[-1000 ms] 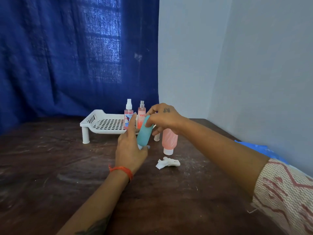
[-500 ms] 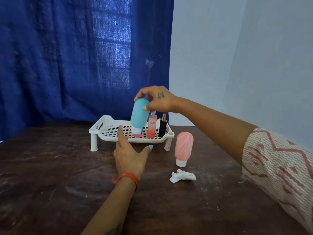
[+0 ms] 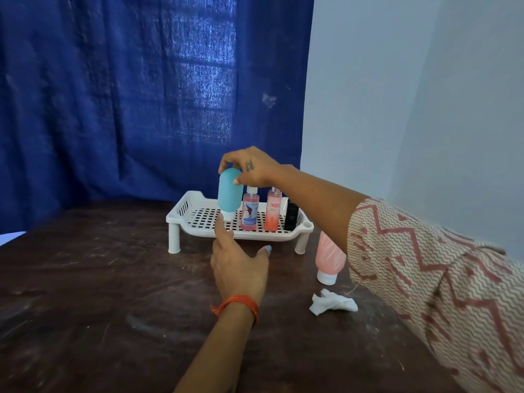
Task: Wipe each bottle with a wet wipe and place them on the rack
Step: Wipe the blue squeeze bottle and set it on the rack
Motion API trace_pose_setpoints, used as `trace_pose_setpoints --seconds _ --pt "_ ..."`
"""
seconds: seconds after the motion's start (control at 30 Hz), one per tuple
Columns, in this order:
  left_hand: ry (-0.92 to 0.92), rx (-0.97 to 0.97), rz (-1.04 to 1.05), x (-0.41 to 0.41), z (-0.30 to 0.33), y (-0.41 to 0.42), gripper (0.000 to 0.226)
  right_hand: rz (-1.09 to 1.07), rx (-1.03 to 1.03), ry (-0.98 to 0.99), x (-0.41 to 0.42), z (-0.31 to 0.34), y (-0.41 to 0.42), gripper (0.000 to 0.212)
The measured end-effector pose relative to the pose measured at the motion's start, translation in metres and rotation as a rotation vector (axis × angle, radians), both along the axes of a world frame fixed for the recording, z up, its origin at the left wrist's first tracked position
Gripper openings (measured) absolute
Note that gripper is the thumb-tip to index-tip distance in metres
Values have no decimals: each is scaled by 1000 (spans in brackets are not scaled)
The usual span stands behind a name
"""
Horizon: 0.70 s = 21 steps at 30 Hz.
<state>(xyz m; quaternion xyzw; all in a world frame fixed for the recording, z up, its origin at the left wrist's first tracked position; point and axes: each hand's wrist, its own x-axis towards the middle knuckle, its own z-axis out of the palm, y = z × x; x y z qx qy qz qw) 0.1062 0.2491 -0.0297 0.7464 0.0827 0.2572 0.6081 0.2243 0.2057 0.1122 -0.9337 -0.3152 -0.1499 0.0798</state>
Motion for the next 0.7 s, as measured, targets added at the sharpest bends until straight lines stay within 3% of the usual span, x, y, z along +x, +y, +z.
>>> trace_pose_setpoints --seconds 0.7 --pt "20 1 -28 -2 1 1 100 17 8 42 8 -20 6 36"
